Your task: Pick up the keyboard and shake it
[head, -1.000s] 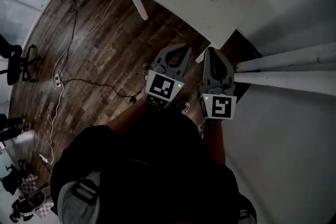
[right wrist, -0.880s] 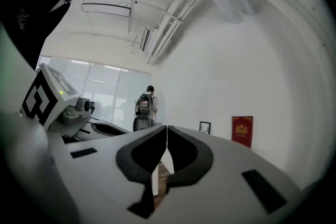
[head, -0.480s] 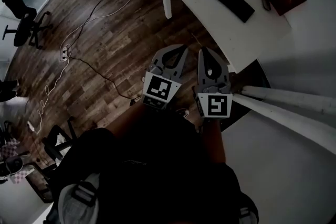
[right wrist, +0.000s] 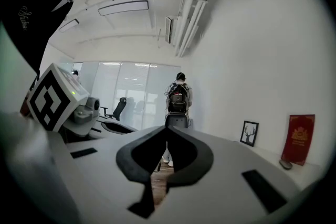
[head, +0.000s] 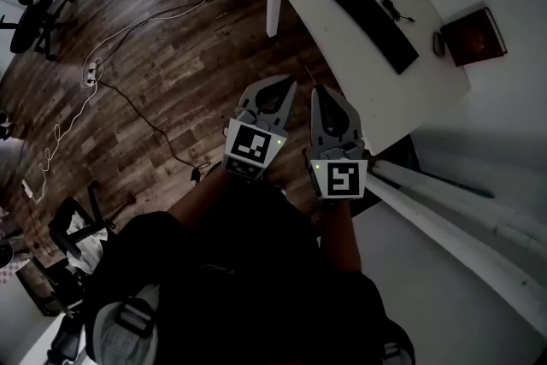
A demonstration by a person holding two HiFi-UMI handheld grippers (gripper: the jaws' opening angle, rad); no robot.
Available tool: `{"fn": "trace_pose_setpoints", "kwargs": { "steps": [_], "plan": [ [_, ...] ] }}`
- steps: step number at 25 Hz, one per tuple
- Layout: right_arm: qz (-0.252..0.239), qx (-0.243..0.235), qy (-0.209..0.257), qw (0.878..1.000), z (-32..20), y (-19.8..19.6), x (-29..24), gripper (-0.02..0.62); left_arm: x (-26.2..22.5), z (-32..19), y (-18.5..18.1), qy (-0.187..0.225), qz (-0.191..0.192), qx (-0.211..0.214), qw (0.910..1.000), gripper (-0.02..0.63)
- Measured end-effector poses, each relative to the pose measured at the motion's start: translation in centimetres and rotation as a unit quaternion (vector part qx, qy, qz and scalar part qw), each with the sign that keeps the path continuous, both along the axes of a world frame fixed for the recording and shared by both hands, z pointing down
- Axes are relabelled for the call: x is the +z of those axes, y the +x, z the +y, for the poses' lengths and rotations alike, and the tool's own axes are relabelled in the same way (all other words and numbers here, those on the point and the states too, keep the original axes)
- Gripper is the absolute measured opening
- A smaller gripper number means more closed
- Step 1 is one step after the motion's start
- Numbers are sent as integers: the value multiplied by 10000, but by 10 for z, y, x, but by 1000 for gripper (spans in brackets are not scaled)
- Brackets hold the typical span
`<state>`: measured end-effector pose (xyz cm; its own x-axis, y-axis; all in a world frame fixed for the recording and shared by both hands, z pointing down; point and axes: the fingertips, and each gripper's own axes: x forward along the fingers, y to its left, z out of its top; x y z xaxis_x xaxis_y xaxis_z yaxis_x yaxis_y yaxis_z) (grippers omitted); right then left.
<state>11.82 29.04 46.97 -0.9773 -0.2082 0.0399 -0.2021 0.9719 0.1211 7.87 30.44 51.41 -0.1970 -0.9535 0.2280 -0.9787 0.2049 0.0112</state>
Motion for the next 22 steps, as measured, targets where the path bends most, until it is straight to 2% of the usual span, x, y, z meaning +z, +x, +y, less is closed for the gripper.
{"fn": "trace_pose_setpoints", "kwargs": {
  "steps": [6, 13, 17, 22],
  "plan": [
    [174, -23, -46, 9998, -30, -47, 3, 22, 12, -33, -38, -134, 262, 195, 9994, 3],
    [495, 187, -161, 9985, -56, -96, 19, 22, 24, -61, -82, -319, 307, 698, 9966, 3],
    [630, 249, -157, 9976, -66, -121, 25, 22, 34, -71, -105, -572, 367, 952, 9931, 3],
    [521, 433, -180, 9975, -76, -153, 14, 21, 36, -85, -126, -757, 217, 1530, 9851, 3]
  ]
}}
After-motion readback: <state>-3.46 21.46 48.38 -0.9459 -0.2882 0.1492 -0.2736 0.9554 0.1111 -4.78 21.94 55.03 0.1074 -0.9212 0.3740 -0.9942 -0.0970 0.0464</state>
